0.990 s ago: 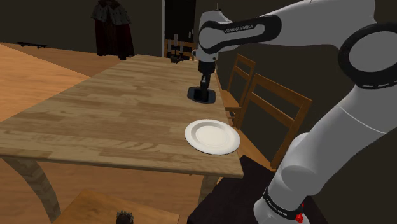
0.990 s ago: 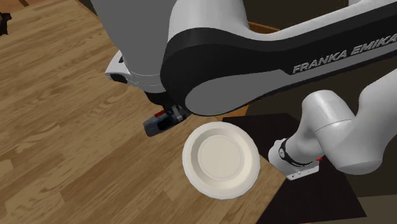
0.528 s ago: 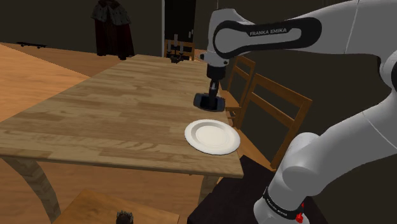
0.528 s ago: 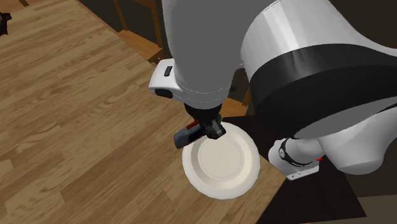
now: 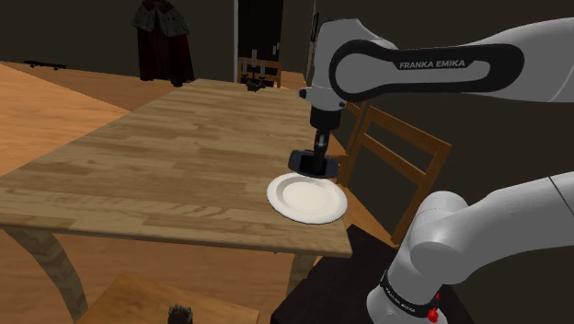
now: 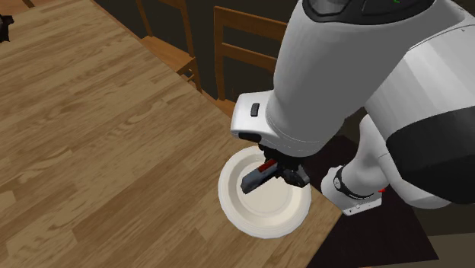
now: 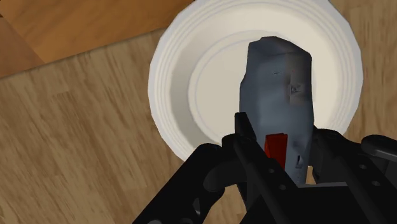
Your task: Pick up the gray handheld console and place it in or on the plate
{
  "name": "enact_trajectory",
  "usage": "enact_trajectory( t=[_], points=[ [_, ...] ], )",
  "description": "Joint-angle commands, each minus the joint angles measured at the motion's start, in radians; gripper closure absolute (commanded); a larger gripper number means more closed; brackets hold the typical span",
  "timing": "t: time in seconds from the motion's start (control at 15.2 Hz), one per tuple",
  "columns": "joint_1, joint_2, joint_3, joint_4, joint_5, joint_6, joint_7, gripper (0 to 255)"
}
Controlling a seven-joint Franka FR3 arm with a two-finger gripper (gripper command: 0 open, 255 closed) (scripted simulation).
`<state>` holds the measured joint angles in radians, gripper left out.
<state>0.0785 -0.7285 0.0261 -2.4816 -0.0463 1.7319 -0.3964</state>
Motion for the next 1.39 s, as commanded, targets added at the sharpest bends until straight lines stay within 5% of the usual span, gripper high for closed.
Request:
enact_trajectory(
  t=[0.0, 0.73, 1.19, 1.25, 1.32],
  points=[
    [0.001, -0.004, 0.002, -0.028, 0.002, 0.025, 0.004, 255],
    [0.002, 0.011, 0.003, -0.165, 0.0, 0.176, 0.012, 255],
    [0.002, 0.011, 0.003, -0.165, 0.0, 0.176, 0.012, 255],
    [0.002, 0.011, 0.003, -0.165, 0.0, 0.176, 0.012, 0],
    [0.002, 0.011, 0.003, -0.165, 0.0, 0.176, 0.012, 0]
  ],
)
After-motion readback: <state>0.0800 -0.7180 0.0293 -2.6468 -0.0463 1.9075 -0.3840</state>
